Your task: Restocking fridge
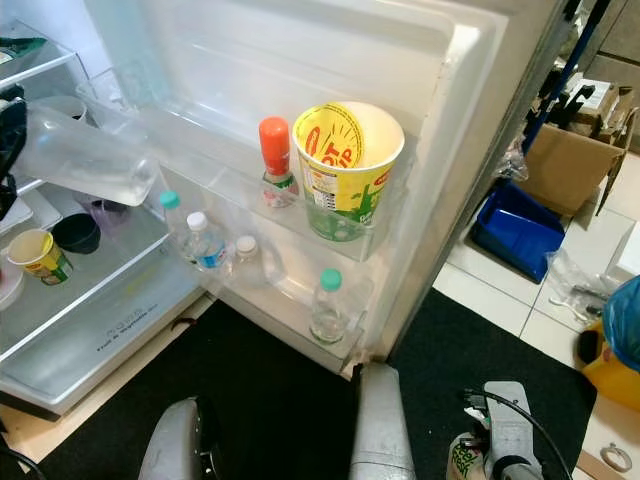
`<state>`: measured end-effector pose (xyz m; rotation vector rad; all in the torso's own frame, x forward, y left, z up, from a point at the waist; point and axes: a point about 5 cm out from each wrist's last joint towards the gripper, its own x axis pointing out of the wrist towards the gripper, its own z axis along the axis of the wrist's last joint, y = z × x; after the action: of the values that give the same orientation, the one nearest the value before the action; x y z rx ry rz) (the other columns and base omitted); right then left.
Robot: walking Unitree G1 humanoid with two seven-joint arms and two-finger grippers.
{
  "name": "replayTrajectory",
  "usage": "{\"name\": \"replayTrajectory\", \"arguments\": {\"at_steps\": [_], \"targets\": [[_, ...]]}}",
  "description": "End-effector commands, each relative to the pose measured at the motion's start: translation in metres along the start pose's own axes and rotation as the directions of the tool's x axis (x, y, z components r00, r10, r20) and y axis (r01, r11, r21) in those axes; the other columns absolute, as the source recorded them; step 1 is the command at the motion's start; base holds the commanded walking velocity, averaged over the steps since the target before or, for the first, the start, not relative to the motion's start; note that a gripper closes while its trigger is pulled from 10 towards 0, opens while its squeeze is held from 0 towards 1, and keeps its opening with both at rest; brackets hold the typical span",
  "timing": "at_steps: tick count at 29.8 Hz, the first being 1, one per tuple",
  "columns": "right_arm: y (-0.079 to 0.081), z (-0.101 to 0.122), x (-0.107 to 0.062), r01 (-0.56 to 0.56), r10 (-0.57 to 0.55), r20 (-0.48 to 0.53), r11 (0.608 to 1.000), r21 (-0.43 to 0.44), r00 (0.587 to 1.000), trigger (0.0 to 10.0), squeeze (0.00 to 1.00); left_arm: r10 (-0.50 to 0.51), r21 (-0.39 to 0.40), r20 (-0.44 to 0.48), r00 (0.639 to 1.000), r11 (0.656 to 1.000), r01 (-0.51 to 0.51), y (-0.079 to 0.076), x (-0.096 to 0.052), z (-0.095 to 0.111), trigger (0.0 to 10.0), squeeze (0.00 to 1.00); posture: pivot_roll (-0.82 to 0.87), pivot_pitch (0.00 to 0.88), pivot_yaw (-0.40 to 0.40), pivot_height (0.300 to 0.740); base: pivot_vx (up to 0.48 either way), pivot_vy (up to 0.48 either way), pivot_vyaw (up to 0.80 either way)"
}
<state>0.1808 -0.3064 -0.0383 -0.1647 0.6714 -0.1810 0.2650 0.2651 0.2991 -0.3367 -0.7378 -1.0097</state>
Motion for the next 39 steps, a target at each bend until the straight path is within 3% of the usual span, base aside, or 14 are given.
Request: {"name": "replayTrajectory", "arguments": {"at_steps": [1, 11, 16, 20, 23, 24, 25, 26, 27, 28, 29, 31, 32, 39], "targets": [[0.001, -0.011, -0.003, 0.002, -0.002, -0.043, 1.000, 0.015, 0.999, 10.0, 0.00, -0.043, 0.030, 0.000, 0.999, 0.999, 0.043, -0.002, 0.005, 0.014, 0.0, 0.00, -0.07, 0.103, 0.031, 0.537, 0.000, 0.000, 0.00], [0.002, -0.011, -0.003, 0.003, -0.002, -0.042, 1.000, 0.020, 0.999, 10.0, 0.00, -0.072, -0.012, 0.028, 0.997, 0.997, 0.072, 0.007, 0.025, 0.010, 0.0, 0.00, -0.08, 0.104, 0.036, 0.537, 0.000, 0.000, 0.00], [0.001, -0.011, -0.003, 0.010, -0.009, -0.050, 0.999, 0.035, 0.999, 10.0, 0.00, 0.011, -0.056, 0.024, 1.000, 0.998, -0.010, 0.024, 0.066, -0.032, 0.0, 0.00, -0.09, 0.099, 0.035, 0.537, 0.000, 0.000, 0.00], [0.001, -0.011, -0.002, 0.013, -0.012, -0.062, 1.000, 0.025, 0.998, 10.0, 0.00, 0.014, -0.073, 0.015, 1.000, 0.997, -0.013, 0.025, 0.078, -0.044, 0.0, 0.00, -0.09, 0.098, 0.035, 0.537, 0.000, 0.000, 0.00], [0.001, -0.010, -0.002, 0.013, -0.011, -0.054, 1.000, 0.028, 0.998, 10.0, 0.00, 0.018, -0.088, -0.002, 1.000, 0.996, -0.019, 0.026, 0.093, -0.056, 0.0, 0.00, -0.09, 0.096, 0.035, 0.537, 0.000, 0.000, 0.00], [0.001, -0.009, -0.002, 0.013, -0.012, -0.049, 0.999, 0.030, 0.999, 10.0, 0.00, 0.023, -0.087, -0.028, 0.999, 0.996, -0.025, 0.027, 0.105, -0.067, 0.0, 0.00, -0.09, 0.096, 0.035, 0.537, 0.000, 0.000, 0.00], [0.001, -0.009, -0.002, 0.014, -0.012, -0.049, 0.999, 0.029, 0.999, 10.0, 0.00, 0.024, -0.091, -0.043, 0.999, 0.995, -0.028, 0.027, 0.110, -0.072, 0.4, 0.00, -0.10, 0.097, 0.037, 0.537, 0.000, 0.000, 0.00], [0.001, -0.009, -0.002, 0.014, -0.012, -0.048, 0.999, 0.029, 0.999, 10.0, 0.00, 0.021, -0.085, -0.059, 0.998, 0.996, -0.026, 0.027, 0.114, -0.076, 1.6, 0.00, -0.10, 0.098, 0.039, 0.537, 0.000, 0.000, 0.00], [0.001, -0.009, -0.002, 0.014, -0.012, -0.048, 0.999, 0.029, 0.999, 10.0, 0.00, 0.021, -0.085, -0.059, 0.998, 0.996, -0.026, 0.027, 0.114, -0.076, 1.6, 0.00, -0.10, 0.098, 0.039, 0.537, 0.000, 0.000, 0.00], [0.001, -0.009, -0.002, 0.015, -0.013, -0.048, 0.999, 0.029, 0.999, 10.0, 0.00, 0.011, -0.077, -0.087, 0.996, 0.997, -0.018, 0.026, 0.118, -0.081, 4.0, 0.00, -0.10, 0.098, 0.038, 0.537, 0.000, 0.000, 0.00], [0.001, -0.009, -0.002, 0.017, -0.015, -0.048, 0.999, 0.030, 0.999, 10.0, 0.00, 0.012, -0.046, -0.142, 0.990, 0.999, -0.019, 0.026, 0.125, -0.090, 8.5, 0.00, -0.10, 0.100, 0.041, 0.537, 0.000, 0.000, 0.00], [0.001, -0.009, -0.002, 0.017, -0.016, -0.048, 0.999, 0.030, 0.999, 10.0, 0.00, 0.015, -0.036, -0.156, 0.988, 0.999, -0.021, 0.026, 0.126, -0.093, 8.5, 0.00, -0.10, 0.100, 0.041, 0.537, 0.000, 0.000, 0.00], [0.001, -0.010, -0.002, 0.019, -0.018, -0.050, 0.999, 0.030, 0.999, 10.0, 0.00, 0.034, 0.020, -0.220, 0.975, 0.999, -0.030, 0.029, 0.130, -0.096, 10.0, 0.00, -0.10, 0.100, 0.043, 0.537, 0.000, 0.000, 0.00], [0.001, -0.012, -0.003, 0.024, -0.022, -0.056, 0.999, 0.032, 0.998, 10.0, 0.00, 0.072, 0.126, -0.300, 0.951, 0.991, -0.036, 0.038, 0.135, -0.091, 10.0, 0.00, -0.10, 0.101, 0.045, 0.537, 0.000, 0.000, 0.00]]}}
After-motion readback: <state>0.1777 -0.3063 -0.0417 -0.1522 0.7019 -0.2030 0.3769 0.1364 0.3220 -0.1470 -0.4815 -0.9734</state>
